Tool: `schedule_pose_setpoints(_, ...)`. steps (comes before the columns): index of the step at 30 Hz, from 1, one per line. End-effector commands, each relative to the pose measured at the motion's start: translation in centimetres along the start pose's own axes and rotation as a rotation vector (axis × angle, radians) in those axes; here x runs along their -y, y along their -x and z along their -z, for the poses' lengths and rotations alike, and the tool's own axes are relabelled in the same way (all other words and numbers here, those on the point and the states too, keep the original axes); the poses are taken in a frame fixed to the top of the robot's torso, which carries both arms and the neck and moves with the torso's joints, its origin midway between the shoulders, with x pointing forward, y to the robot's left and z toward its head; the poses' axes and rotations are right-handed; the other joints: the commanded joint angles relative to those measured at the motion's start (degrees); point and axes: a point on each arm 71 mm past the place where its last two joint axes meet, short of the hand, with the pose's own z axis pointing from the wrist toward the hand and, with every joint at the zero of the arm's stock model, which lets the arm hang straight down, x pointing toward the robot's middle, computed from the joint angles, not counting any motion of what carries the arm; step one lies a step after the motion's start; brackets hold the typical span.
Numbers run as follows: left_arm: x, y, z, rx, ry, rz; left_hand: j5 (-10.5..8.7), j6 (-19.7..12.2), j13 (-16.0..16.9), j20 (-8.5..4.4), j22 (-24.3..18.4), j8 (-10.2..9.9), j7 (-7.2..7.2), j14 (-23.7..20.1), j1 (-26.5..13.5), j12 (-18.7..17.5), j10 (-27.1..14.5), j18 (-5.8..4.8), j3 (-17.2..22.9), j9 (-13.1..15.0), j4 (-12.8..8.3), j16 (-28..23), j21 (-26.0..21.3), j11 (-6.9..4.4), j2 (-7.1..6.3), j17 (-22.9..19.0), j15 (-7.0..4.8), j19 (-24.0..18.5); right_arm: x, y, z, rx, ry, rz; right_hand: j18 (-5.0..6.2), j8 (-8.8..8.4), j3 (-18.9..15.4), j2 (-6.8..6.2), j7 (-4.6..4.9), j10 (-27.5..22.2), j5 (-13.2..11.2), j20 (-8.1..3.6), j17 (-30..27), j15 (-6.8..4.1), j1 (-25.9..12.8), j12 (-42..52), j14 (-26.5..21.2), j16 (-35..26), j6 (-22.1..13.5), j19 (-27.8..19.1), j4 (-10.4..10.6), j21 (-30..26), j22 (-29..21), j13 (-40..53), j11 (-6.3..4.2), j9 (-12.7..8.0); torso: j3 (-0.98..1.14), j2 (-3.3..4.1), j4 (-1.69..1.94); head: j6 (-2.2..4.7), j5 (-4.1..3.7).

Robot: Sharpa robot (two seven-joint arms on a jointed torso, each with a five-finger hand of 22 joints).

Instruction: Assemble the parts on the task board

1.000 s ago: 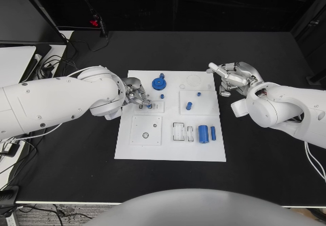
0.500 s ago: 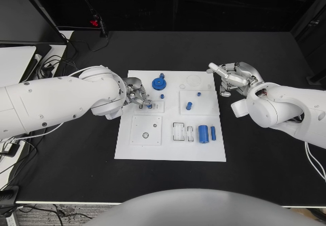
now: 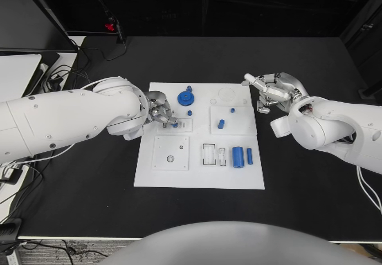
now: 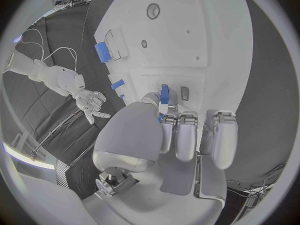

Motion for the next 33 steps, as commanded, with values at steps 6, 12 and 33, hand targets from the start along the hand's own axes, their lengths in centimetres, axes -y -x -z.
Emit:
schedule_pose_setpoints(6,-0.10,-0.23,-0.02,-0.016,0.012,-0.015,0.18,0.1,14.9,-0.23,15.1,0.3,-0.46,6.0,2.0,-0.2,6.3,-0.37,0.3,-0.1,0.1,0.0,0.2,-0.23,2.50,15.1,-0.37,6.0,-0.15,0.00,0.02,0.001,0.011,-0.001,0.39,0.22,-0.4,0.49,-0.19,6.0,0.3,-0.11,15.1,0.41,0.2,0.1,6.0,0.1,-0.4,-0.5,0.0,-0.2,3.0,15.1,0.35,0.1,-0.02,-0.04,0.01,0.00,-0.01)
schedule_pose_setpoints(12,-0.05,-0.29,-0.06,-0.020,0.013,-0.017,0.11,0.0,14.9,-0.23,15.1,0.3,-0.43,6.0,1.8,-0.2,6.3,-0.37,0.3,-0.2,0.1,0.0,0.2,-0.20,2.49,15.1,-0.36,6.0,-0.16,-0.01,0.01,0.000,0.011,-0.002,0.39,0.22,-0.4,0.49,-0.19,6.0,0.3,-0.11,15.1,0.41,0.2,0.1,6.0,0.1,-0.4,-0.5,0.0,-0.2,3.0,15.1,0.35,0.1,0.00,-0.02,0.00,0.00,-0.06)
schedule_pose_setpoints(33,0.00,-0.69,-0.06,-0.055,0.022,-0.039,-0.78,-0.8,14.9,-0.13,15.1,-0.3,-0.10,6.0,-0.9,-0.2,6.3,-0.37,0.6,-0.6,0.1,0.0,0.2,0.10,2.16,15.1,-0.10,6.0,-0.14,0.02,0.03,0.000,0.010,-0.002,0.39,0.22,-0.4,0.49,-0.19,6.0,0.3,-0.11,15.1,0.41,0.2,0.1,6.0,0.1,-0.4,-0.5,0.0,-0.2,3.0,15.1,0.35,0.1,-0.02,0.02,0.03,0.00,-0.17)
